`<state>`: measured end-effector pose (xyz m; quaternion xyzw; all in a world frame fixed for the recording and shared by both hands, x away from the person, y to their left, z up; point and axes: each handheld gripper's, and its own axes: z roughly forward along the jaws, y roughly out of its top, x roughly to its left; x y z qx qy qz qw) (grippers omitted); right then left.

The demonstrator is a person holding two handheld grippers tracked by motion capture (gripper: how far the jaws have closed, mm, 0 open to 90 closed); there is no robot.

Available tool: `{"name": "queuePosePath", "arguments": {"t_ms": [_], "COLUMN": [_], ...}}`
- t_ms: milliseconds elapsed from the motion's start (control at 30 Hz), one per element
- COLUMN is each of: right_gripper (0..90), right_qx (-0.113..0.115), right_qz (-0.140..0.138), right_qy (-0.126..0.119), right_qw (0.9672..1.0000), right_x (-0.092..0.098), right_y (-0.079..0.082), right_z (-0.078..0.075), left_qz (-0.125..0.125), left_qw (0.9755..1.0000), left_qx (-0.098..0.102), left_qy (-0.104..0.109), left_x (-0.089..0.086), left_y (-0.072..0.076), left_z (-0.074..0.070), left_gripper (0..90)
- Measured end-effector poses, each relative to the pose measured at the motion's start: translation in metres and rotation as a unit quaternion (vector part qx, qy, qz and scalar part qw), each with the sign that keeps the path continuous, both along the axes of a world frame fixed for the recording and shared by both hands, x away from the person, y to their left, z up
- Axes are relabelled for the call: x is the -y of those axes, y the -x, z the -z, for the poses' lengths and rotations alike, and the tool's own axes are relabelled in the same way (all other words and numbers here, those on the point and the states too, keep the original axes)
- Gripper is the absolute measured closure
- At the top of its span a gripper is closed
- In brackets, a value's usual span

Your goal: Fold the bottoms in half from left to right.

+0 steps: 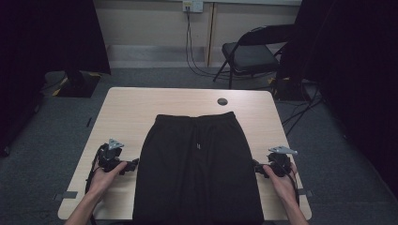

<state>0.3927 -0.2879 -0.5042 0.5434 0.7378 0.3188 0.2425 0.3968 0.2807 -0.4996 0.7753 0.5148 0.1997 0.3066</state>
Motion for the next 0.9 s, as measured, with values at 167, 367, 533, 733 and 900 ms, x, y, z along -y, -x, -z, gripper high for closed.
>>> {"name": "queuePosePath", "arguments": {"t_ms": [167,367,533,733,900], "right_gripper": [12.1,18.9,21.6,27.0,33.8], "right_qx": [-0.004,0.0,0.043,0.054,0.051], "right_qz": [-0.003,-0.008,-0.041,-0.12,-0.198], "right_qy": [0.001,-0.017,-0.026,-0.042,-0.034], "right_qw": [1.0,0.9998,0.9979,0.9904,0.9783], "right_x": [0.002,0.003,-0.015,-0.063,-0.123], "right_y": [-0.001,0.004,0.015,0.015,0.011], "right_z": [-0.001,-0.012,-0.04,-0.07,-0.08], "left_qz": [0.0,0.019,0.042,0.085,0.121], "left_qw": [0.9999,0.9996,0.9991,0.9941,0.989], "left_qx": [-0.014,-0.021,0.006,0.065,0.054], "left_qy": [-0.005,-0.002,0.005,0.018,0.065], "left_x": [0.001,0.001,0.001,0.021,0.042], "left_y": [0.0,0.006,0.018,0.017,-0.004], "left_z": [-0.005,-0.01,-0.027,-0.061,-0.062], "left_gripper": [9.1,17.6,21.6,24.4,26.6]}}
